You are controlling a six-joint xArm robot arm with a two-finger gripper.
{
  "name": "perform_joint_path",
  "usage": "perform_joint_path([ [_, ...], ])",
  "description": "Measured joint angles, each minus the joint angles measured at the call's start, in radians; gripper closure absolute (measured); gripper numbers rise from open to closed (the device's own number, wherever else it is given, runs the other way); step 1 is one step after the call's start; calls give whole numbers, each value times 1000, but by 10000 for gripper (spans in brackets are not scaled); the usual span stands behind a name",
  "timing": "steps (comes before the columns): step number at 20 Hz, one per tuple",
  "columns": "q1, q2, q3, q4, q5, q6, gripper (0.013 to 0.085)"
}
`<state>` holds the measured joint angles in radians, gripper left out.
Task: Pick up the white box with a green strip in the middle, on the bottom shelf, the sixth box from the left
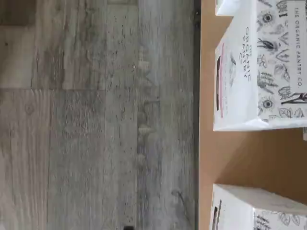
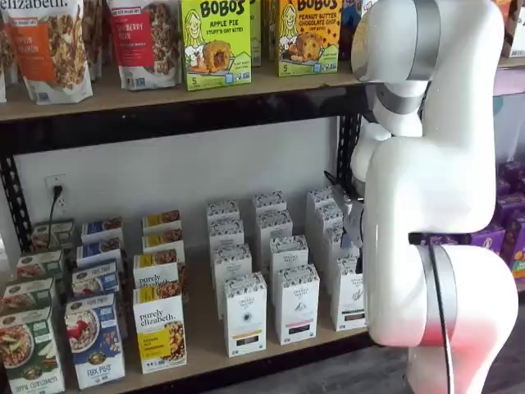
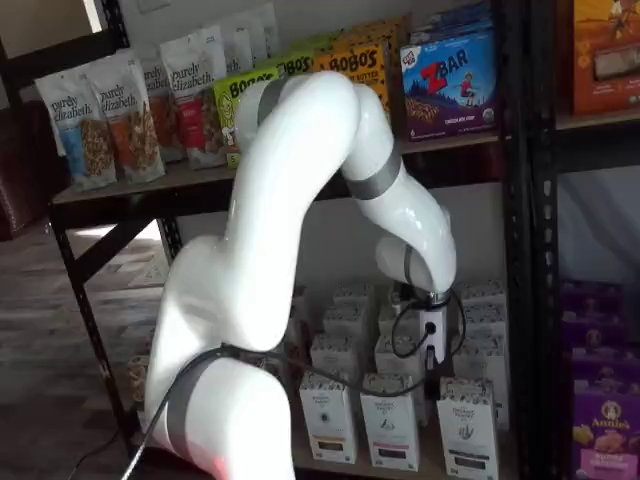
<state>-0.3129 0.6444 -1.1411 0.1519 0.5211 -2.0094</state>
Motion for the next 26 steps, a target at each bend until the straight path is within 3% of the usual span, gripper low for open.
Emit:
perform_joint_path([
  [5,-4,24,-43,-11,55,7,130],
  [14,-12,74,-77,37,0,-43,130],
  [26,-15,204,-216,-8,-12,-8,130],
])
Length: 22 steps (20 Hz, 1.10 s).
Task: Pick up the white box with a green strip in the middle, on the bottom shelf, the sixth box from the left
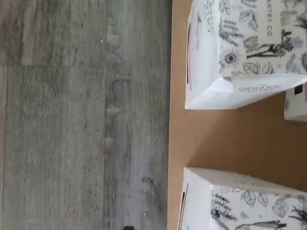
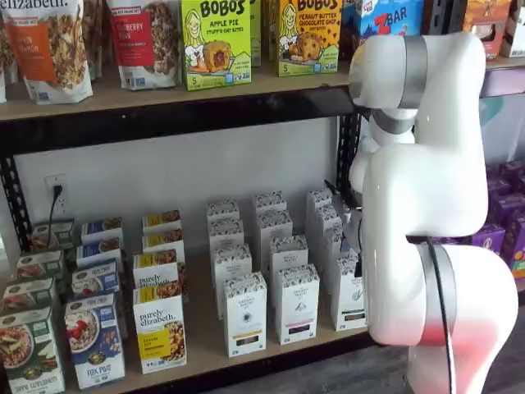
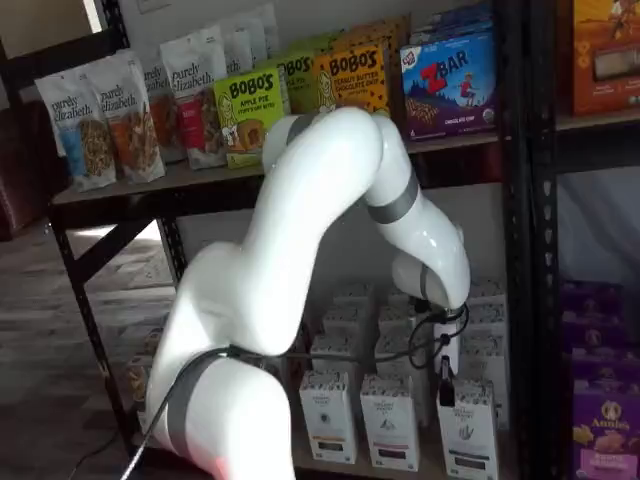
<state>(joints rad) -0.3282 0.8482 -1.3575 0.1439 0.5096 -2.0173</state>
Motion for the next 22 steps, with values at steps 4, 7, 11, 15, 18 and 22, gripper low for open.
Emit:
perform_joint_path([
  [4,3,33,-33,-17,-10,18,130],
  [7,4,63,-62,-27,-22,27,130],
  [11,5,102,-105,-31,-23,31,130],
  [15,4,137,-146,-64,-13,59,130],
  [18,4,155,-163,-96,-12,87,130],
  [22,5,176,-178,-146,-16,131,130],
])
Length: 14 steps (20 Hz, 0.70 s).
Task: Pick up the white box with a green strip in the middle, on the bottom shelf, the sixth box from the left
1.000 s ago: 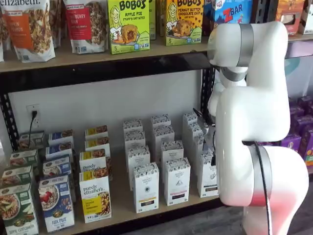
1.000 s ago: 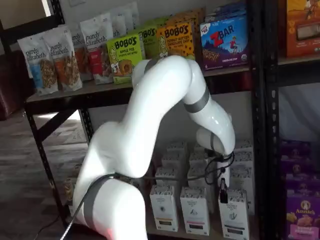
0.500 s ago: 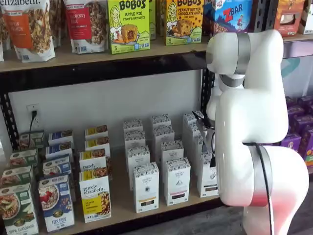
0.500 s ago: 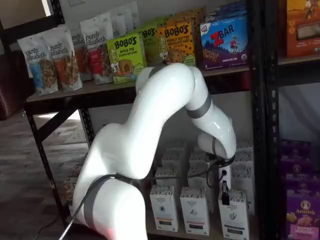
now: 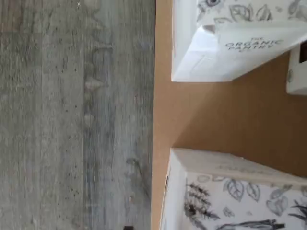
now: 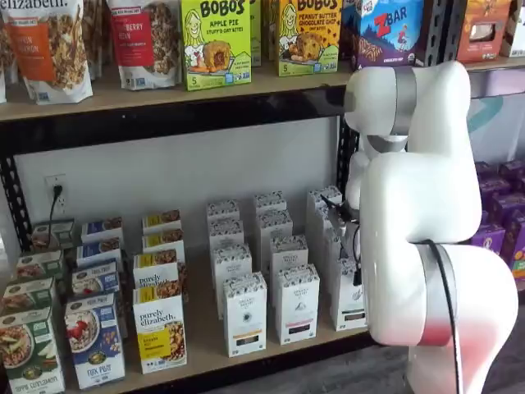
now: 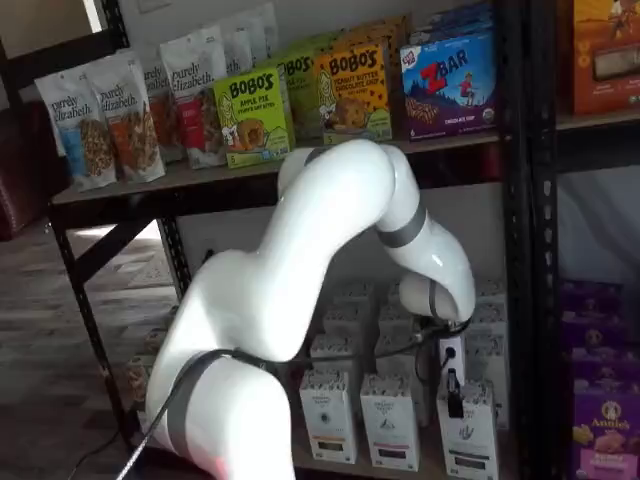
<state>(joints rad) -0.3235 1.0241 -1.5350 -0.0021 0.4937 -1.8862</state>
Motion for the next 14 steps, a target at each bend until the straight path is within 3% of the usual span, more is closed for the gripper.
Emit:
perform_joint_path([
  [9,-1,34,-9,-77,-27,67,130],
  [14,0,46,-9,-53,-49,46,130],
])
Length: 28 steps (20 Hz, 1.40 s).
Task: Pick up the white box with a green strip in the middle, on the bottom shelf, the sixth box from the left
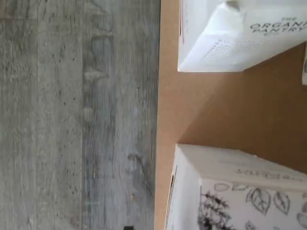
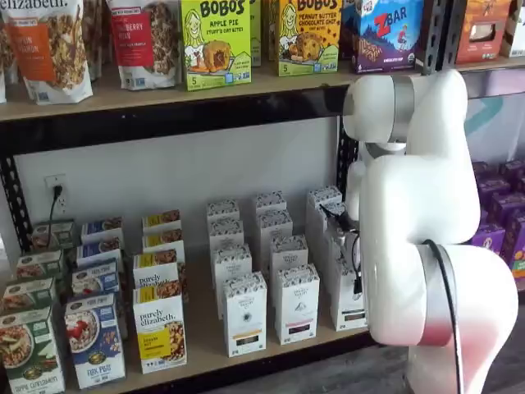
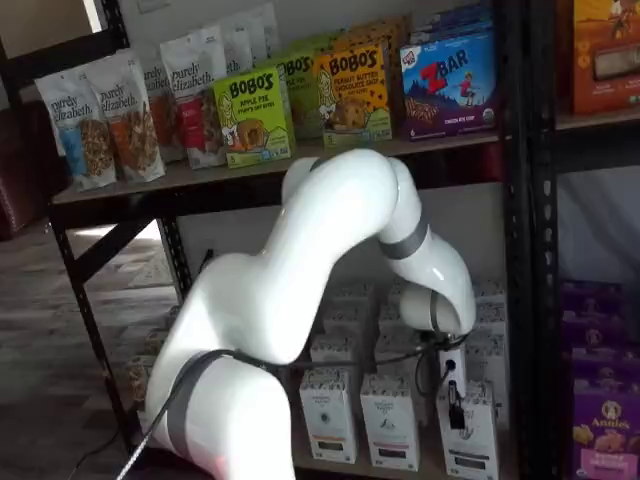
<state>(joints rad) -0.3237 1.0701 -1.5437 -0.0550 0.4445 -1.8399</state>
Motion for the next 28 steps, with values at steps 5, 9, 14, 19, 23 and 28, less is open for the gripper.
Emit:
perform_joint_path([
  [5,-2,5,-7,24,3,-23,210],
  [9,-4,5,-16,8,21,-11,290],
  [14,-5,4,-17,7,20,-11,330],
  [19,-5,2,-15,12,23,-15,410],
  [23,-8,-6,-3,9,10,-16,450],
  [28,-11,-36,42,-22,-10,9,450],
])
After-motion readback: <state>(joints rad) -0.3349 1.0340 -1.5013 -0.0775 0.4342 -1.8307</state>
